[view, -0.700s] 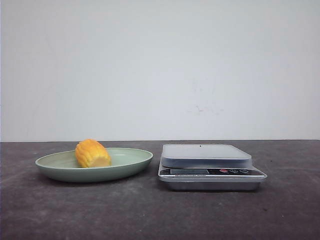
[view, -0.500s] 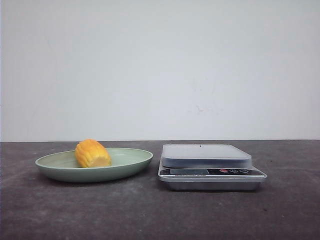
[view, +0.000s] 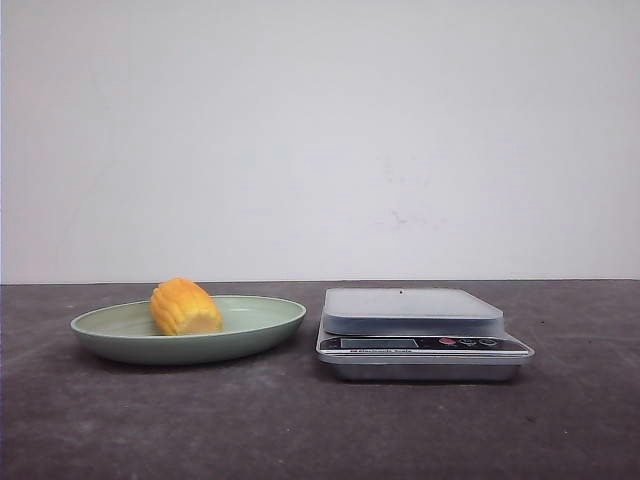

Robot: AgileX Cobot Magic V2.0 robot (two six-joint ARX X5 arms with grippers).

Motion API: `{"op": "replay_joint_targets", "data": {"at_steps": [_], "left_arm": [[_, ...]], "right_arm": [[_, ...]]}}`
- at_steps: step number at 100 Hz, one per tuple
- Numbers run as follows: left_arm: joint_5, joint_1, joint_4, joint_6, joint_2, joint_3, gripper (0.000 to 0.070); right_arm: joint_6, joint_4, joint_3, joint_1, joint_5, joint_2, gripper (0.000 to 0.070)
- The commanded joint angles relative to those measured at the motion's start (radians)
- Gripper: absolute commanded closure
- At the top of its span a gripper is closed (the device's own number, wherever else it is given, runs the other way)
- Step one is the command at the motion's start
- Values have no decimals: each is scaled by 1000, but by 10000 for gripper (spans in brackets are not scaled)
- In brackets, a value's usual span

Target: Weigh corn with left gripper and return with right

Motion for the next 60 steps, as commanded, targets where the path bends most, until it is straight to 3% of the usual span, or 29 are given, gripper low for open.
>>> {"op": "replay_joint_targets", "data": {"at_steps": [1, 39, 60], "left_arm": [[3, 2, -5, 16, -1, -16, 685], [3, 2, -5, 16, -1, -16, 685], [3, 2, -5, 16, -1, -16, 685]], "right_arm": [[0, 13, -4, -2, 2, -2, 692], [6, 42, -4, -1, -5, -2, 692], [62, 51, -4, -1, -5, -2, 692]]}}
